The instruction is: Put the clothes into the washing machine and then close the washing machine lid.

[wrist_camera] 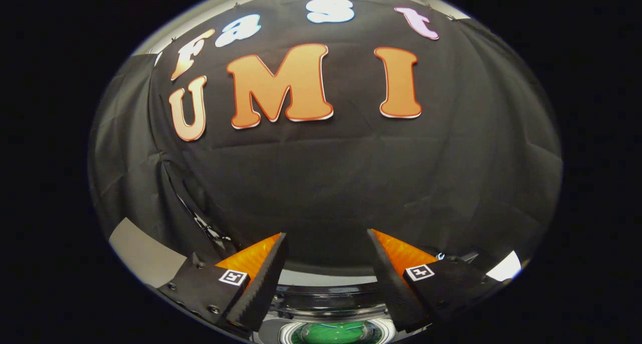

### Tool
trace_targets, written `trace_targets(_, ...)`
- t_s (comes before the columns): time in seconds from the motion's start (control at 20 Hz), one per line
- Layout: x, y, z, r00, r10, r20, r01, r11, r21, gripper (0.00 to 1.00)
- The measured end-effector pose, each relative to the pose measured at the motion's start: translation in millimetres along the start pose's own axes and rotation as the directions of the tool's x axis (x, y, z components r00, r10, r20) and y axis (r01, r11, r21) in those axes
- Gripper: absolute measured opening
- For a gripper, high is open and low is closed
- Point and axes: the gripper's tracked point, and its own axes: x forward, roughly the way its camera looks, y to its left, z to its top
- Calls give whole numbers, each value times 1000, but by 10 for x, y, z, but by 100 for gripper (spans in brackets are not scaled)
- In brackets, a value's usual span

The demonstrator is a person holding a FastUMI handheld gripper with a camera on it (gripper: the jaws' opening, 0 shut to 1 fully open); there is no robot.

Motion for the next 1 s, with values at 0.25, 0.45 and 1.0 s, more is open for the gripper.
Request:
trace_targets(0.25,228,-44,-261,997,-32,-70,31,999,-15,99)
trace_targets(0.45,217,-72,-359,997,-40,-71,37,999,-35,99)
trace_targets(1.0,-407,-26,-560,999,-21,-25,20,999,-36,99)
